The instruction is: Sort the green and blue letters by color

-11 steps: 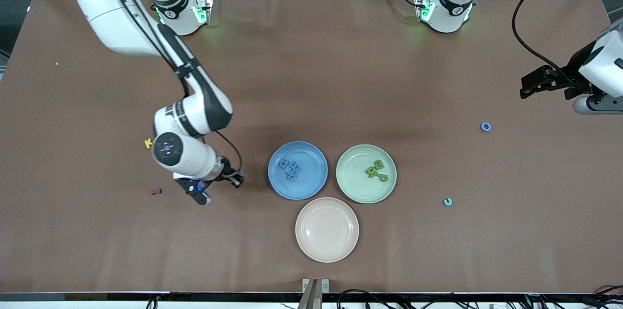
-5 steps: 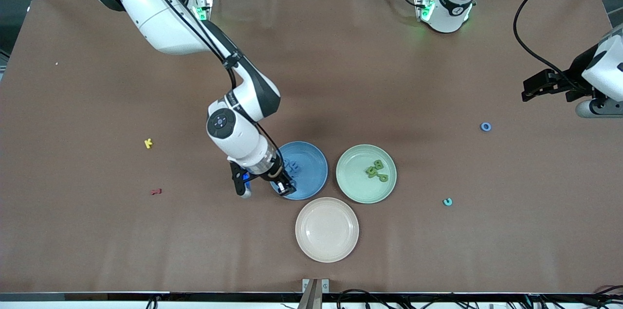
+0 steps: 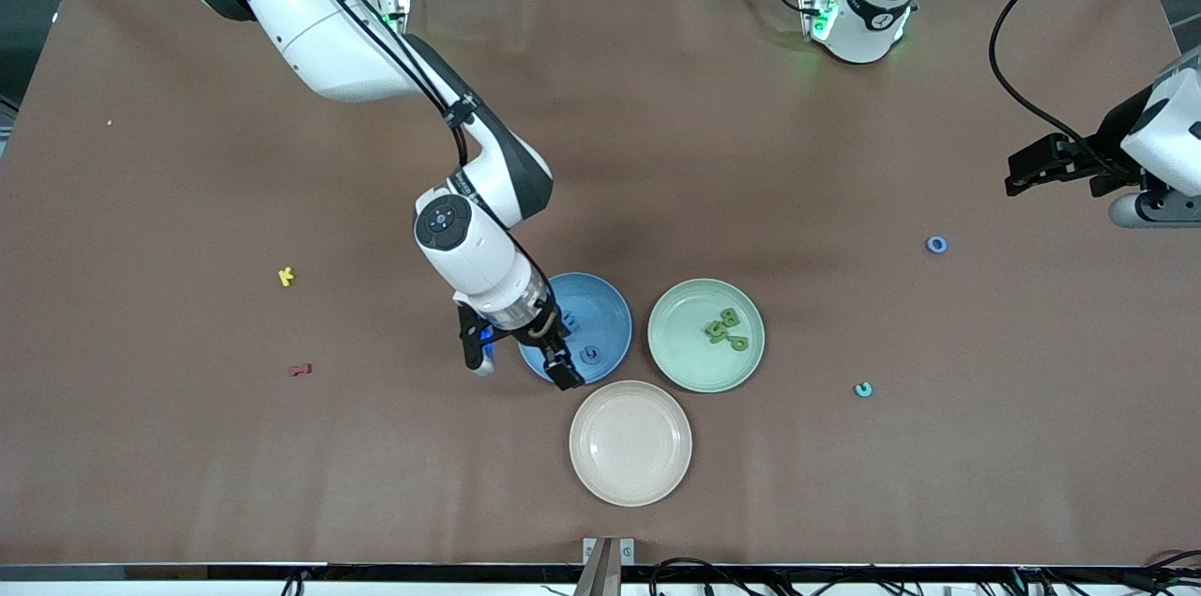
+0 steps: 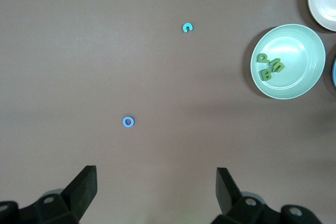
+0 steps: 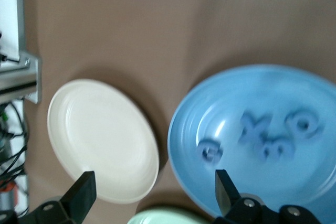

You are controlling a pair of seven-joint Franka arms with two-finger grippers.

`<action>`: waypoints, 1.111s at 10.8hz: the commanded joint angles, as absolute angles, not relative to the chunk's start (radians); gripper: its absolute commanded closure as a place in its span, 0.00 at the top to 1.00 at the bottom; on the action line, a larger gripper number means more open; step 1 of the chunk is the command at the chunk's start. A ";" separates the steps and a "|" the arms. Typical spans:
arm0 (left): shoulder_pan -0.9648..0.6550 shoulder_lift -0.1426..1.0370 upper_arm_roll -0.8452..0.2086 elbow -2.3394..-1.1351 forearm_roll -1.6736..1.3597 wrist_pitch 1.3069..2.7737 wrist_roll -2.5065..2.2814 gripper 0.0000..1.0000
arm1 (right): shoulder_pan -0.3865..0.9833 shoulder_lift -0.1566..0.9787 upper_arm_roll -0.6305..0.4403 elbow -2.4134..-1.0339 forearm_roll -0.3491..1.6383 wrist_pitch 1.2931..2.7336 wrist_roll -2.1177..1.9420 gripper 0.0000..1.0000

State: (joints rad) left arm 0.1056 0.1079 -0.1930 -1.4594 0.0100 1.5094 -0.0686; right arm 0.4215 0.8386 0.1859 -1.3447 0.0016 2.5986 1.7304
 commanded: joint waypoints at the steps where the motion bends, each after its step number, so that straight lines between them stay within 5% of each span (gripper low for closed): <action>1: 0.110 0.104 -0.193 -1.466 -0.015 1.520 -0.063 1.00 | 0.402 0.842 0.152 -1.330 -0.052 2.446 1.526 1.00; 6: 0.107 0.104 -0.195 -1.468 -0.017 1.520 -0.063 1.00 | 0.273 0.786 0.114 -1.362 -0.052 2.188 1.022 1.00; 12: 0.104 0.104 -0.193 -1.468 -0.017 1.520 -0.064 1.00 | 0.091 0.461 0.115 -1.854 -0.172 2.319 0.588 1.00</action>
State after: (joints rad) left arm 0.1032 0.1107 -0.1943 -1.4629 0.0076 1.5102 -0.0685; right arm 0.1425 0.6752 0.1001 -1.5760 -0.1424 2.2578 0.7020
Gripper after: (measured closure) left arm 0.000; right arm 0.000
